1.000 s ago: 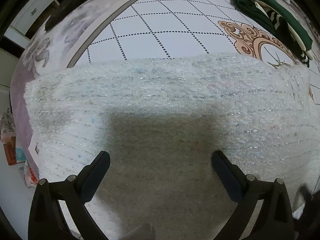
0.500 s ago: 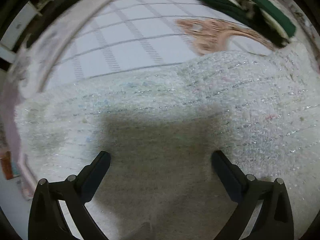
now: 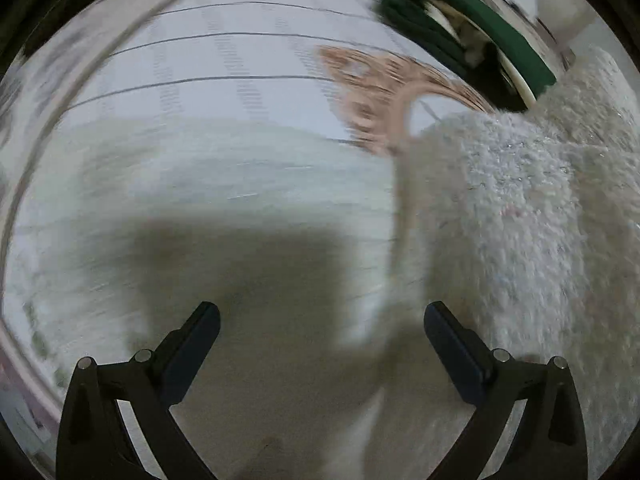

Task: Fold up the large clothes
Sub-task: 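Grasp the folded cardigan end with the right gripper and lift it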

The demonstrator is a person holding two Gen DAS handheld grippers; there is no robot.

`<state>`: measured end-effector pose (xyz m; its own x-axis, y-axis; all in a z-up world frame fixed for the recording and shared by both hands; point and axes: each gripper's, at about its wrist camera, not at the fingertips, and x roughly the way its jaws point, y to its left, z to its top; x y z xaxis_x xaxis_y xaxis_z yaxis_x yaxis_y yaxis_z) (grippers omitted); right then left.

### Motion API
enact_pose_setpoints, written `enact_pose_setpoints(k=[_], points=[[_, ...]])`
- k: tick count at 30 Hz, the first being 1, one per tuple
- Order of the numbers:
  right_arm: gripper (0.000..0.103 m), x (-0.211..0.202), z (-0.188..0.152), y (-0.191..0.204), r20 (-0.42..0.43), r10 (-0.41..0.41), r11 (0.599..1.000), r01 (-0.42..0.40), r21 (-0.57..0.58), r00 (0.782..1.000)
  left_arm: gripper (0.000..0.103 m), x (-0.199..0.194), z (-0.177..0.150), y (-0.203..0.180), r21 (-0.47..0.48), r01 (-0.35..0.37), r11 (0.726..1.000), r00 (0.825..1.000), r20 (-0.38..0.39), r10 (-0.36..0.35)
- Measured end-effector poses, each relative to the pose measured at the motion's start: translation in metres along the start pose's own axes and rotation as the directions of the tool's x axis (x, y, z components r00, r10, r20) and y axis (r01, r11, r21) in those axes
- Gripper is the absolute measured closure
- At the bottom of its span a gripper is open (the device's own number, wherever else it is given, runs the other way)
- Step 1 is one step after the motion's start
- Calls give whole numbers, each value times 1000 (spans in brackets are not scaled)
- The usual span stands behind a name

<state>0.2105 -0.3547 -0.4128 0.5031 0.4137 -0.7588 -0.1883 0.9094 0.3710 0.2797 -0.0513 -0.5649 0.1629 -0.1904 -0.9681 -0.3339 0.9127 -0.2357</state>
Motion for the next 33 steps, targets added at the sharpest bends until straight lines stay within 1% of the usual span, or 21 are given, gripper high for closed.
enact_pose_setpoints(k=[3,6,9,10,11,12,14,15,16,17,19,20,22,24,25,28,29,30,31,32,33], points=[[81,13,-11,67,-33,-28,978,20,-209,999,0,-41,-22,62,-118,-14,993,999,50,20],[81,38,-40,138,-101,-33,917,-10,-400,994,0,-92,-56,130,-228,-75,971,988,116,103],[81,77,-83,191,-188,-36,849,-70,-524,981,0,-134,-91,185,-325,-158,933,965,150,216],[81,93,-102,207,-225,-45,824,-91,-559,973,0,-152,-102,209,-366,-187,912,953,159,259],[80,110,-121,220,-269,-59,799,-116,-590,961,0,-165,-112,223,-395,-204,896,943,168,289],[79,121,-133,229,-296,-71,784,-130,-607,953,0,-169,-122,221,-412,-216,885,935,173,309],[72,148,-156,239,-377,-83,768,-182,-614,922,0,-189,-129,242,-450,-241,860,916,189,355],[60,157,-165,242,-436,-76,763,-229,-604,897,0,-192,-126,237,-459,-239,856,912,198,361],[51,162,-172,244,-497,-55,764,-284,-579,866,0,-200,-127,239,-468,-230,853,909,210,360],[46,163,-173,244,-538,-25,766,-330,-552,842,0,-203,-127,235,-472,-215,855,909,223,352],[29,164,-161,231,-618,67,775,-430,-462,783,0,-206,-124,228,-463,-173,869,916,250,315],[27,160,-155,223,-644,106,783,-463,-415,758,0,-207,-120,221,-455,-156,877,919,259,298],[26,145,-140,196,-694,214,812,-520,-265,688,0,-204,-110,207,-421,-123,898,928,272,255],[26,132,-117,166,-691,295,839,-525,-143,660,0,-203,-107,194,-396,-103,912,937,270,223],[26,124,-104,150,-677,327,852,-515,-89,659,0,-198,-104,188,-382,-93,919,943,264,205],[26,111,-61,113,-577,311,925,-380,2,755,0,-179,-99,172,-349,-87,933,955,238,178],[26,115,-47,102,-548,291,942,-334,23,784,0,-165,-97,169,-337,-108,935,958,216,189],[29,121,-38,99,-537,270,951,-308,21,799,0,-157,-96,167,-333,-121,935,961,198,194],[42,132,-28,100,-527,244,960,-280,13,814,0,-142,-96,166,-325,-136,936,965,168,199],[51,146,-19,100,-521,231,965,-263,13,822,0,-130,-97,166,-320,-160,934,966,143,214],[60,168,-11,107,-529,223,966,-258,9,819,0,-117,-99,166,-310,-187,932,966,113,231]])
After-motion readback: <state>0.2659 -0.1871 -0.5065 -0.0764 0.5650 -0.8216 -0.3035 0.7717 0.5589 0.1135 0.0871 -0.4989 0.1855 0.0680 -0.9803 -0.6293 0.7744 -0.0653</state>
